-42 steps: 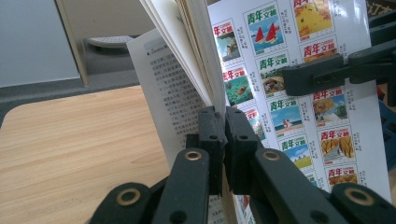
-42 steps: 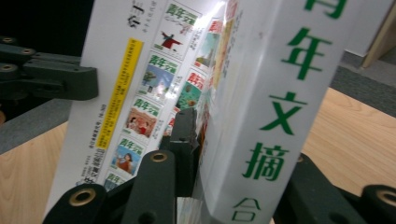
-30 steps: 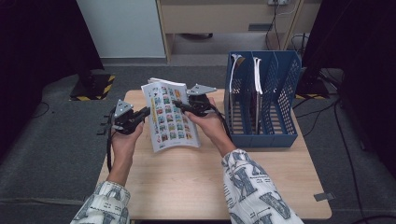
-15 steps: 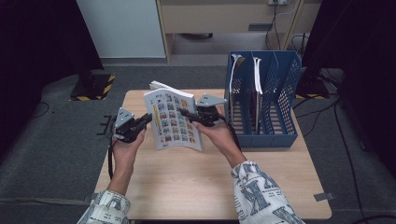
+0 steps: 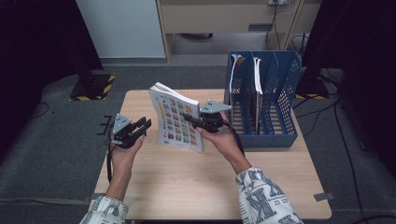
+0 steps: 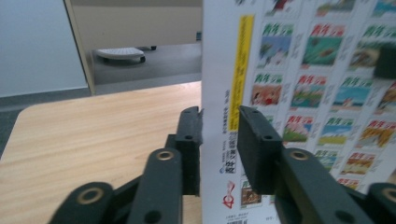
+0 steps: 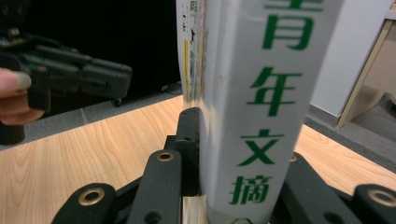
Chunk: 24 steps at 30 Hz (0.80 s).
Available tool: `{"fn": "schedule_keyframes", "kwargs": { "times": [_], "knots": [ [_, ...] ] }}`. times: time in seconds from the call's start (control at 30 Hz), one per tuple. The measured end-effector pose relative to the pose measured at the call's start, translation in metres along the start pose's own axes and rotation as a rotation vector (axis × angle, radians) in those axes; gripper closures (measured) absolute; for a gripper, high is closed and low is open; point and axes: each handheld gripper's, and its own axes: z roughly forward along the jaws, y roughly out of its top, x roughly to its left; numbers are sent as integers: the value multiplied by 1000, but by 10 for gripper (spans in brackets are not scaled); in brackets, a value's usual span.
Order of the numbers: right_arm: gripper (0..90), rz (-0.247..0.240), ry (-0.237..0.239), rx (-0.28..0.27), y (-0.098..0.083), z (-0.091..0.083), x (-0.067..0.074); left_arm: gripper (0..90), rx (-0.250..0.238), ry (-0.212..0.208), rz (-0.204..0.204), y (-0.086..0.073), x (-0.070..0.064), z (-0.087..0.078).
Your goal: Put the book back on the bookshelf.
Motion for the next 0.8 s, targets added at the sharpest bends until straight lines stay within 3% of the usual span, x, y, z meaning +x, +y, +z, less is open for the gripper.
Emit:
{"fn": "schedule_keyframes", "kwargs": {
  "times": [0.23, 0.4, 0.67, 0.8],
  "knots": [
    [737, -10, 8, -3, 0, -3, 4, 555, 31, 27, 6, -13, 3, 6],
    [736, -7, 11, -10, -2, -7, 7, 519, 79, 34, 48, -22, 2, 12],
    [733, -7, 11, -18, -4, -13, 11, 383, 106, 35, 52, -31, 2, 14],
    [732, -11, 9, -17, -4, -14, 13, 344, 121, 40, 34, -35, 4, 14]
  ]
}}
